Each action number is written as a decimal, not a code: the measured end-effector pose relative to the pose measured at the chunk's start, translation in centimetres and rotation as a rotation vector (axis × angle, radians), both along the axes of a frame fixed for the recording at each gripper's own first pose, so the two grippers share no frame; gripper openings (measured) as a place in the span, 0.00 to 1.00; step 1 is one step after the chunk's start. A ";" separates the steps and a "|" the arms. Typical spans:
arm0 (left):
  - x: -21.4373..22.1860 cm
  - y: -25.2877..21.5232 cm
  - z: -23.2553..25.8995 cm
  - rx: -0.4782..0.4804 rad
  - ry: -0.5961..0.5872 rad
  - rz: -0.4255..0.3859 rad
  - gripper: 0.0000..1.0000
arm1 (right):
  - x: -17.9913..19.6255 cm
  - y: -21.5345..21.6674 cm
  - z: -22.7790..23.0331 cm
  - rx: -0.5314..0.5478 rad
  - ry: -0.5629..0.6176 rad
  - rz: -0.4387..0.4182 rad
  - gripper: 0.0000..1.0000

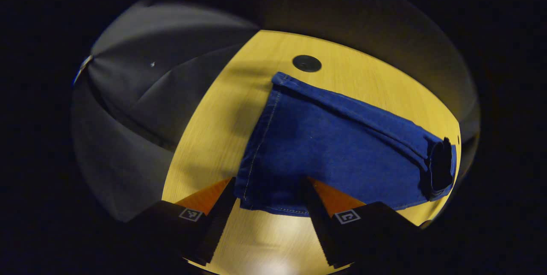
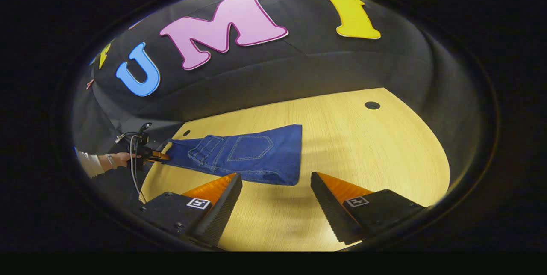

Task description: Grasp the waist and the cuffs of the jeans and fold them to make the two legs overlap; first hold the waist and fold one-third of the jeans toward the cuffs, then hold the cuffs and fold the remaining one-third in the same direction to finish folding.

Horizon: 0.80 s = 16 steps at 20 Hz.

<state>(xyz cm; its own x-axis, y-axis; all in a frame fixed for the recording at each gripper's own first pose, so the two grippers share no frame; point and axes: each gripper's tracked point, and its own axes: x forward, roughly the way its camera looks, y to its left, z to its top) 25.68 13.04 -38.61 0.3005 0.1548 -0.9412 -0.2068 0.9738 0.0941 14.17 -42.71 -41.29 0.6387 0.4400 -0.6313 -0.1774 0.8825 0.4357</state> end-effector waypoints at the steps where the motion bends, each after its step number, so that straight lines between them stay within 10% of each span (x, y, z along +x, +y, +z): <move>1: 0.3 -0.9 0.0 -0.031 -0.019 -0.004 0.84 | 0.0 0.1 -0.1 0.007 0.005 -0.001 0.98; 4: 1.1 -2.8 0.2 -0.117 -0.082 0.065 0.28 | 0.5 0.6 -0.2 0.027 0.014 0.007 0.98; 6: 1.8 -3.1 0.0 -0.154 -0.109 0.126 0.14 | 0.6 0.8 -0.4 0.030 0.024 0.014 0.98; 9: 3.4 -6.7 3.3 -0.393 -0.226 0.247 0.12 | 0.8 0.2 -0.2 0.044 0.026 0.009 0.98; 16: 5.3 -13.5 14.5 -0.480 -0.423 0.061 0.07 | 2.5 -1.2 0.6 0.083 0.003 -0.019 0.91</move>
